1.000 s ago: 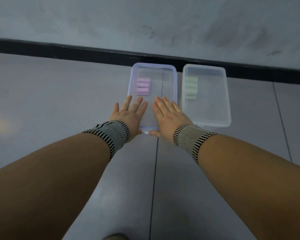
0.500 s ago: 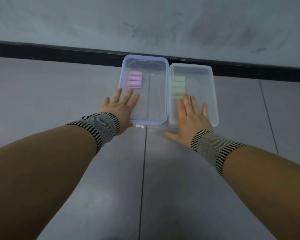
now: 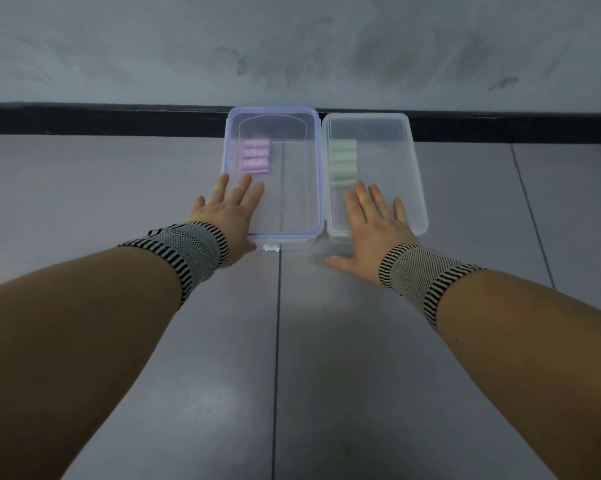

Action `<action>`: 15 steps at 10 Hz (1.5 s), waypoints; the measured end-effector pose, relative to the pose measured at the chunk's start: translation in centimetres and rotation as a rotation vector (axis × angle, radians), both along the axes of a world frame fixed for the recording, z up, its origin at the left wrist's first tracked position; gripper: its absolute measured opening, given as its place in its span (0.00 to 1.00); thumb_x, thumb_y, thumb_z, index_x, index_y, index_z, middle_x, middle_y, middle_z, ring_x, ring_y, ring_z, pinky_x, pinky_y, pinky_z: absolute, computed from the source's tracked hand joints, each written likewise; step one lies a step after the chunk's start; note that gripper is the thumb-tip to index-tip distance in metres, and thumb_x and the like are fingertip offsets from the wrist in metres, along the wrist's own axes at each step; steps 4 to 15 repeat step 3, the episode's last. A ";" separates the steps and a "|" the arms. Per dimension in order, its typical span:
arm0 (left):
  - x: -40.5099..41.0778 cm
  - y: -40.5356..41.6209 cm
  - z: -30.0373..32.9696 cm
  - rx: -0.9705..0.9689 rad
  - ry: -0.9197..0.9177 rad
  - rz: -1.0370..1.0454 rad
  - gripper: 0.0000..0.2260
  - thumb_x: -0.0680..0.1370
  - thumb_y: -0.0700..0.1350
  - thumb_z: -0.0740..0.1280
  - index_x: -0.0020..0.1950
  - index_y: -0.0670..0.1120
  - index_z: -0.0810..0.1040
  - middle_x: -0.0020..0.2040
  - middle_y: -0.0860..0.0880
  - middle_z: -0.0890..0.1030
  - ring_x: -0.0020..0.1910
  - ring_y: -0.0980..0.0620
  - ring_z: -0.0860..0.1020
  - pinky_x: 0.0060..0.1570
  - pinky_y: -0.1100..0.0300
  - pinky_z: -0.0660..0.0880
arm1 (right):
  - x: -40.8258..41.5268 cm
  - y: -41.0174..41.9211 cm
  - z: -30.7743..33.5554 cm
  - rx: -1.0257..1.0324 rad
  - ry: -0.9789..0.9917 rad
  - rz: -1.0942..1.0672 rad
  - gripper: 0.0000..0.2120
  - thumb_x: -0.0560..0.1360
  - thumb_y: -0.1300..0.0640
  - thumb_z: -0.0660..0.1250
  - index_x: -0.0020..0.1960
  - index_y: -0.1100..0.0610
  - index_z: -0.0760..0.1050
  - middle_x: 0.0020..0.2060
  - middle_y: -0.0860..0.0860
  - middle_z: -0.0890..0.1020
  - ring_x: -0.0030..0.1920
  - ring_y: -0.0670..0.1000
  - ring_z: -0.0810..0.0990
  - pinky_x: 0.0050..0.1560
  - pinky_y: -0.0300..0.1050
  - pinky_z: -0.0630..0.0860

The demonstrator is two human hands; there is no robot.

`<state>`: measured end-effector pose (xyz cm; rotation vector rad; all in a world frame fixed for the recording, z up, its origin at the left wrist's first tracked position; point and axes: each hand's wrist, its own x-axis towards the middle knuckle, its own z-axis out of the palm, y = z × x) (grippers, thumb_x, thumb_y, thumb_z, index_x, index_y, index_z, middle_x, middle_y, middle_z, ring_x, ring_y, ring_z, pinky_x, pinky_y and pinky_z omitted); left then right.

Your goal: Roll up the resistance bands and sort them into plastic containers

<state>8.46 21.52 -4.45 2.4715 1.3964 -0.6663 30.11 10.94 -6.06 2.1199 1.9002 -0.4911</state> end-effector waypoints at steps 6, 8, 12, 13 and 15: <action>0.8 -0.9 0.7 0.070 -0.105 0.037 0.46 0.71 0.71 0.55 0.76 0.50 0.34 0.76 0.52 0.33 0.75 0.47 0.36 0.73 0.42 0.46 | -0.2 1.0 2.0 0.099 0.021 -0.017 0.44 0.74 0.29 0.45 0.76 0.56 0.33 0.76 0.52 0.33 0.76 0.54 0.34 0.75 0.59 0.39; 0.8 -0.9 0.7 0.070 -0.105 0.037 0.46 0.71 0.71 0.55 0.76 0.50 0.34 0.76 0.52 0.33 0.75 0.47 0.36 0.73 0.42 0.46 | -0.2 1.0 2.0 0.099 0.021 -0.017 0.44 0.74 0.29 0.45 0.76 0.56 0.33 0.76 0.52 0.33 0.76 0.54 0.34 0.75 0.59 0.39; 0.8 -0.9 0.7 0.070 -0.105 0.037 0.46 0.71 0.71 0.55 0.76 0.50 0.34 0.76 0.52 0.33 0.75 0.47 0.36 0.73 0.42 0.46 | -0.2 1.0 2.0 0.099 0.021 -0.017 0.44 0.74 0.29 0.45 0.76 0.56 0.33 0.76 0.52 0.33 0.76 0.54 0.34 0.75 0.59 0.39; 0.8 -0.9 0.7 0.070 -0.105 0.037 0.46 0.71 0.71 0.55 0.76 0.50 0.34 0.76 0.52 0.33 0.75 0.47 0.36 0.73 0.42 0.46 | -0.2 1.0 2.0 0.099 0.021 -0.017 0.44 0.74 0.29 0.45 0.76 0.56 0.33 0.76 0.52 0.33 0.76 0.54 0.34 0.75 0.59 0.39; 0.8 -0.9 0.7 0.070 -0.105 0.037 0.46 0.71 0.71 0.55 0.76 0.50 0.34 0.76 0.52 0.33 0.75 0.47 0.36 0.73 0.42 0.46 | -0.2 1.0 2.0 0.099 0.021 -0.017 0.44 0.74 0.29 0.45 0.76 0.56 0.33 0.76 0.52 0.33 0.76 0.54 0.34 0.75 0.59 0.39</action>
